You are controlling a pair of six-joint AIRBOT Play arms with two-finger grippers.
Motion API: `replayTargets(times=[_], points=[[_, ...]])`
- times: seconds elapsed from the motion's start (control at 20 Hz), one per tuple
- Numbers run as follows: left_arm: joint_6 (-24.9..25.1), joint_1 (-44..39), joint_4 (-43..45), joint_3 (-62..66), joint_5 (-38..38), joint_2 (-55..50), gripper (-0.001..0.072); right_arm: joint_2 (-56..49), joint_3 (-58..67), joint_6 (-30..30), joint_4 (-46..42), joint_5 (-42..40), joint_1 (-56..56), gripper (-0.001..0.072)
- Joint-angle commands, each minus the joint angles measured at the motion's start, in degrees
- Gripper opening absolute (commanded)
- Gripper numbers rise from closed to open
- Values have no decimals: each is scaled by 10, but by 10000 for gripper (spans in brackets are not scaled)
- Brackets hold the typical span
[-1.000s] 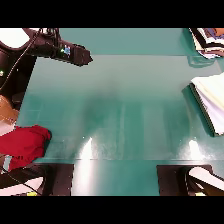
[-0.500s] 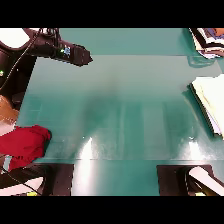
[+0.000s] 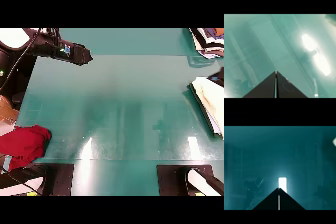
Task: Fold the shirts.
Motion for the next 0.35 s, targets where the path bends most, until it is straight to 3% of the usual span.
replayTargets(times=[0.0,0.3], points=[[0,0,0,0,1,0,28,1,0,-12,4,-36,96,18],[0,0,0,0,1,0,27,1,0,-12,5,-31,116,18]])
